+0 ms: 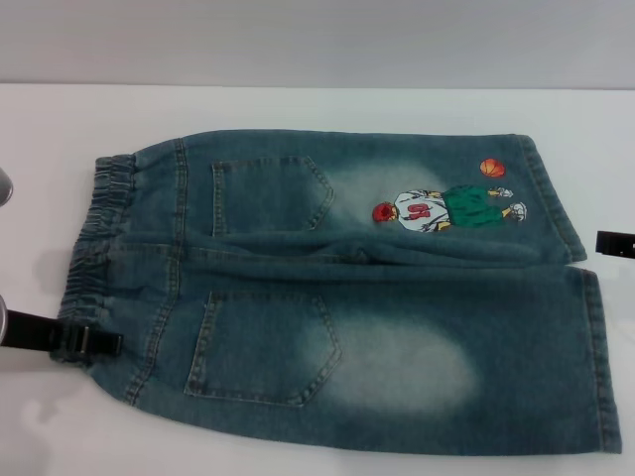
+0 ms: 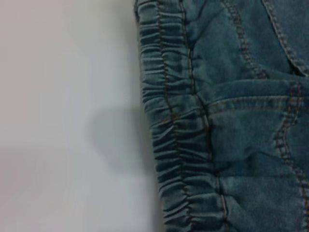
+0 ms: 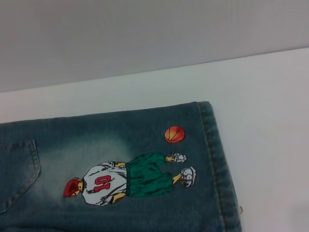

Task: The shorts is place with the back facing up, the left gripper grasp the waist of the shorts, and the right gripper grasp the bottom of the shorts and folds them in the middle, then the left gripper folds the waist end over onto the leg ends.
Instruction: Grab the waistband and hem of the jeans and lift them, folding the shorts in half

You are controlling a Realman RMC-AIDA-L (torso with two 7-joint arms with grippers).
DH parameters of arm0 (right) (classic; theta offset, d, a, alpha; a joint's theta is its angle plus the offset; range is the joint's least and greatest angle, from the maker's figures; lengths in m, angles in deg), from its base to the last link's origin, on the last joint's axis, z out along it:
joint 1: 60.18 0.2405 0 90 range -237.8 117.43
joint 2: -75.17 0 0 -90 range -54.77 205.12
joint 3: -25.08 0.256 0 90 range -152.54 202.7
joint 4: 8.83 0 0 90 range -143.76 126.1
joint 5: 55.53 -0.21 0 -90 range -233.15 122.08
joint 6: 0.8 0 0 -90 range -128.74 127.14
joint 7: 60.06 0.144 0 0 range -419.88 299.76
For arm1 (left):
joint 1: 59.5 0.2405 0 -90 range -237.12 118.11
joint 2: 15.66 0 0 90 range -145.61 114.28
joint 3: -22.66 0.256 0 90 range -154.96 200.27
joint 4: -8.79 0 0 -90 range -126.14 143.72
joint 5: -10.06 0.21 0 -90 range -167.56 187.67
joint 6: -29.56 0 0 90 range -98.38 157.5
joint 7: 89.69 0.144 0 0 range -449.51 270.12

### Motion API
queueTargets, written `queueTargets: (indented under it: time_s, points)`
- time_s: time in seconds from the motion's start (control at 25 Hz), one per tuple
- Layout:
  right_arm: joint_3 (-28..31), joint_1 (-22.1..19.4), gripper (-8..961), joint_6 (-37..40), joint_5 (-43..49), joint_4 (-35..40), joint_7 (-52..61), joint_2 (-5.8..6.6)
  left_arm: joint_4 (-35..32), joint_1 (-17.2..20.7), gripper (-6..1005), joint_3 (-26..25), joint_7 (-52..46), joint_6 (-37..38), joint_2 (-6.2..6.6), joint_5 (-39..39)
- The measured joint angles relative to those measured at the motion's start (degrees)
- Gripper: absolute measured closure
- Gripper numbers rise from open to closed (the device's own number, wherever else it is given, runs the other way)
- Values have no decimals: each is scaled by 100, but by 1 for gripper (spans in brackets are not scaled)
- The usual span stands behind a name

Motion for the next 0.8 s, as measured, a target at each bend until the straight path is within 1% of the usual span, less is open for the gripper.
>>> queueTargets:
  time_s: [0.4, 0.8]
  points:
    - [-6, 25, 271, 0, -24, -16, -52, 8, -59, -1, 241, 60, -99, 17, 3, 74]
    - [-12, 27, 272, 5, -53, -34, -125, 3, -70, -80, 254, 216, -235, -41, 7, 458]
